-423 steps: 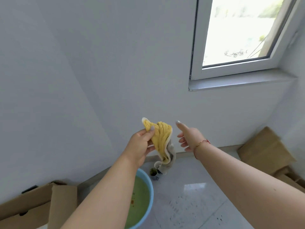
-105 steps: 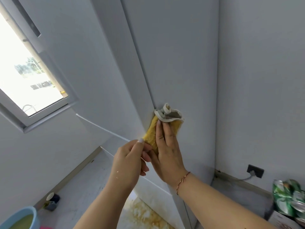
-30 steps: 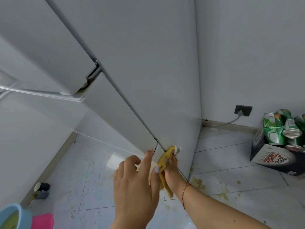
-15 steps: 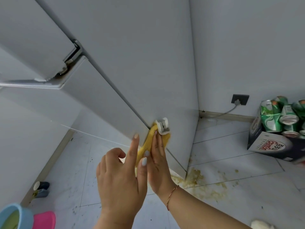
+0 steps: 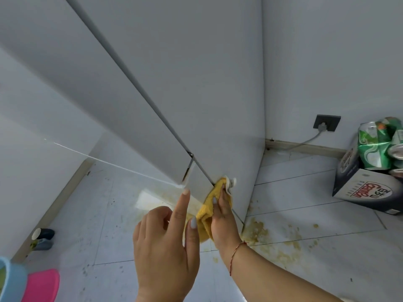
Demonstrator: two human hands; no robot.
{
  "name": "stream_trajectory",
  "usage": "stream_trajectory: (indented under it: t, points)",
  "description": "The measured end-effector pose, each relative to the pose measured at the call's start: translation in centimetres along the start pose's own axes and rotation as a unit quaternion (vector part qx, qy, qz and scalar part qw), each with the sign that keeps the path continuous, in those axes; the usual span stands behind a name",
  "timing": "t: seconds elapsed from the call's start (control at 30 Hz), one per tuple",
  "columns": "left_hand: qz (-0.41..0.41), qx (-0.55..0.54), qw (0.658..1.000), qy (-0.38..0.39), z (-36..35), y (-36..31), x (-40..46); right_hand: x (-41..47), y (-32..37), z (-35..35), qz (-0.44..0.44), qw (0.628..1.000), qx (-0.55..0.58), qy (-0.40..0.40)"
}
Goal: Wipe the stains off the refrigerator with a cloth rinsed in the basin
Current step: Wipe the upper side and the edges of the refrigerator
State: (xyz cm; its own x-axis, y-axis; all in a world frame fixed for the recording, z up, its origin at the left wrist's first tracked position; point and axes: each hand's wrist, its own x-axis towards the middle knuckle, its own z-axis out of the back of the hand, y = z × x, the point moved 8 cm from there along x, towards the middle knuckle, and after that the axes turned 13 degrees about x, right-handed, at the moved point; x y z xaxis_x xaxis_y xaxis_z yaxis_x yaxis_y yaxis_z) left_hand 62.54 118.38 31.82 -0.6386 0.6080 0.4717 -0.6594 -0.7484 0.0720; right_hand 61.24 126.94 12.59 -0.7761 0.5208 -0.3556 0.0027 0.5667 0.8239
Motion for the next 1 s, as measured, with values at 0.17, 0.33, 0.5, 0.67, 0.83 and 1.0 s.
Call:
stream_trajectory:
  t: [0.17,0.33,0.5,0.67,0.83,1.0]
  points:
    - [0.061,-0.1,0.993,-0.017,-3.8,0.0,-2.4,0.1,-0.3,1.1,0.118,0.99,-0.075,-0.019]
    - [0.117,-0.144,0.982,-0.034,-7.9,0.2,-5.3,0.9,-2.7,2.0,0.169,0.979,-0.117,-0.011]
    - [0.195,-0.192,0.96,-0.055,-13.4,0.7,-8.9,2.5,-6.7,3.5,0.181,0.978,-0.099,0.017]
    - [0.227,-0.216,0.948,-0.059,-19.8,1.0,-11.4,4.8,-12.8,6.2,0.163,0.985,-0.057,0.026]
    - [0.249,-0.243,0.934,-0.086,-24.4,1.5,-13.5,6.9,-18.1,9.1,0.152,0.984,-0.09,0.028]
    - [0.278,-0.263,0.914,-0.134,-26.3,2.4,-14.6,6.9,-17.7,8.9,0.214,0.966,-0.143,0.033]
